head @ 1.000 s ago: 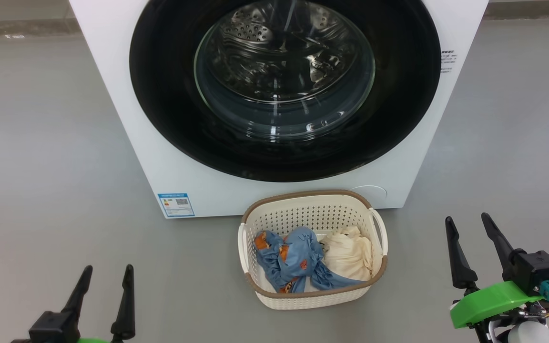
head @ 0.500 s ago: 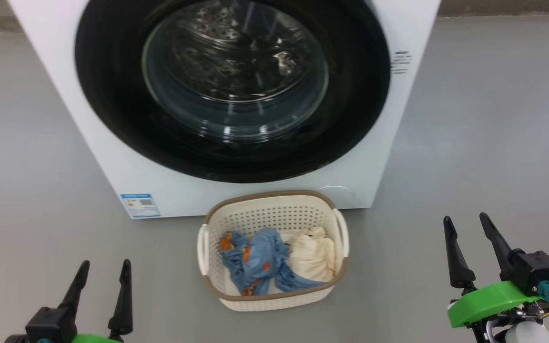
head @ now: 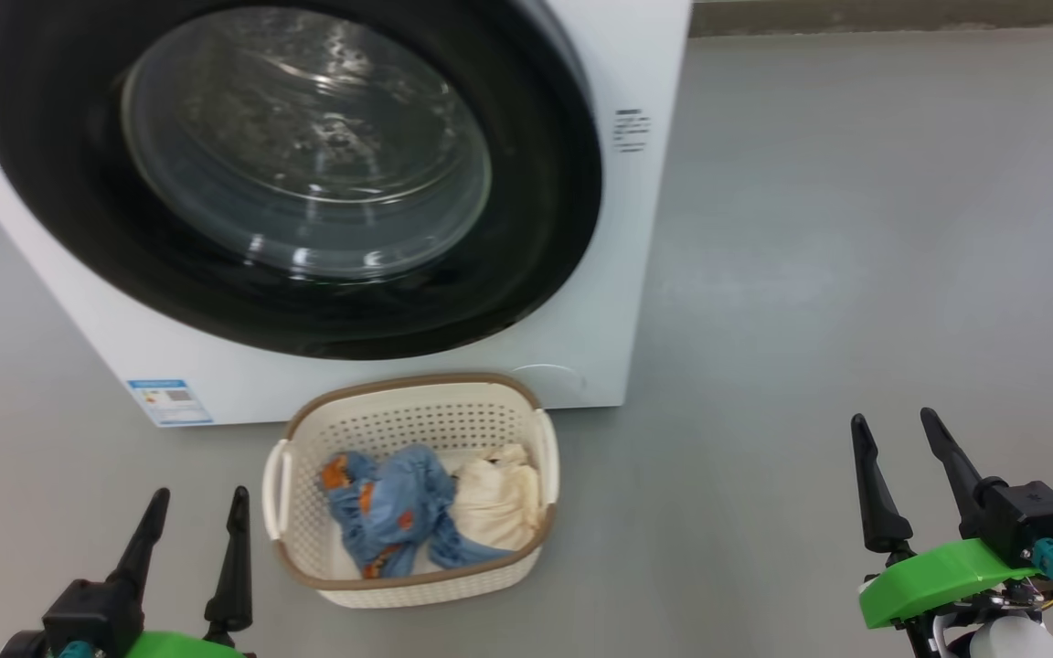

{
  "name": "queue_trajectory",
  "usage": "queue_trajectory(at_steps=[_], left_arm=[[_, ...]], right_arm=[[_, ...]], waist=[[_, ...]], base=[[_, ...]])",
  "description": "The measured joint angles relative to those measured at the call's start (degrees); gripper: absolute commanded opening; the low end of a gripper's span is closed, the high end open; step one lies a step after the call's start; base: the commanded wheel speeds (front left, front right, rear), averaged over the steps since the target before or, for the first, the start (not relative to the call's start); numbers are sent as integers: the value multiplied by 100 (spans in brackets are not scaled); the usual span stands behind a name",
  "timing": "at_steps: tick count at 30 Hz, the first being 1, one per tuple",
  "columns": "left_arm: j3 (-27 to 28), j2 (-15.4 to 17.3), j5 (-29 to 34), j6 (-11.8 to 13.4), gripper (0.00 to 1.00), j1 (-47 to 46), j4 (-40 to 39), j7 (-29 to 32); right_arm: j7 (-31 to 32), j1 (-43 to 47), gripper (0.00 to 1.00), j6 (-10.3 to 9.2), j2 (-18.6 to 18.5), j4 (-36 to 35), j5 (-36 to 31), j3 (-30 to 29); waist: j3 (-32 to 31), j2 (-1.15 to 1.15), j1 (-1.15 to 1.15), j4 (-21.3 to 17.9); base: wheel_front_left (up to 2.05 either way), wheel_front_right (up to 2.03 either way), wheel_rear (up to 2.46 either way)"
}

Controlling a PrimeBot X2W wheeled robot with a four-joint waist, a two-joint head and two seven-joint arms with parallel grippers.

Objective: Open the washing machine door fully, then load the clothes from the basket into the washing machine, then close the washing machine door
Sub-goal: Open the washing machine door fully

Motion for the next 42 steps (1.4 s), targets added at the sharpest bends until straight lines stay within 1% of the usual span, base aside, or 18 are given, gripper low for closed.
queue_trajectory(at_steps=[4, 10, 22, 27, 32, 33, 34, 35, 39, 42], left_arm=[[59, -48, -122, -1, 100, 0, 7, 0], [27, -53, -129, -9, 100, -1, 7, 0], [-99, -51, -171, -19, 100, 2, 9, 0], [-120, -70, -221, -20, 100, 19, 7, 0], [-140, -177, -227, -24, 100, 25, 3, 0], [-147, -180, -241, -29, 100, 25, 2, 0], [-149, -181, -260, -29, 100, 26, 2, 0], [-151, -181, -264, -29, 100, 25, 0, 0], [-194, -215, -267, -29, 100, 21, -15, 0], [-225, -242, -343, -29, 100, -3, -31, -1]], right_arm=[[0, 0, 100, 0, -2, 7, 0, 1], [0, 0, 100, 0, -10, 10, 0, -1], [0, -1, 100, 0, -5, 160, 29, 51], [0, -54, 100, 0, 18, 169, 383, 36], [-1, -317, 100, 1, 34, 148, 664, 27], [-1, -392, 88, 1, 30, 149, 704, 63], [-1, -470, 62, 2, 44, 155, 826, 70], [-1, -550, 1, 4, 49, 159, 964, 97], [-2, -1002, 0, 4, 27, 278, 1583, 299], [-2, -1452, 0, 4, -52, 297, 2360, 587]], waist=[[-9, 0, 0, 2], [-32, 0, 0, 21], [-102, 0, 0, 82], [-111, 0, 0, 110], [-79, 0, 0, 156], [-72, 0, 0, 170], [-60, 0, 0, 183], [-43, 0, 0, 194], [55, 0, 0, 252], [163, 0, 0, 313]], base=[[115, 113, -228], [76, 76, -151], [14, 14, -28], [0, 0, 0], [0, 0, 0], [0, 0, 0], [0, 0, 0], [0, 0, 0], [0, 0, 0], [0, 0, 0]])
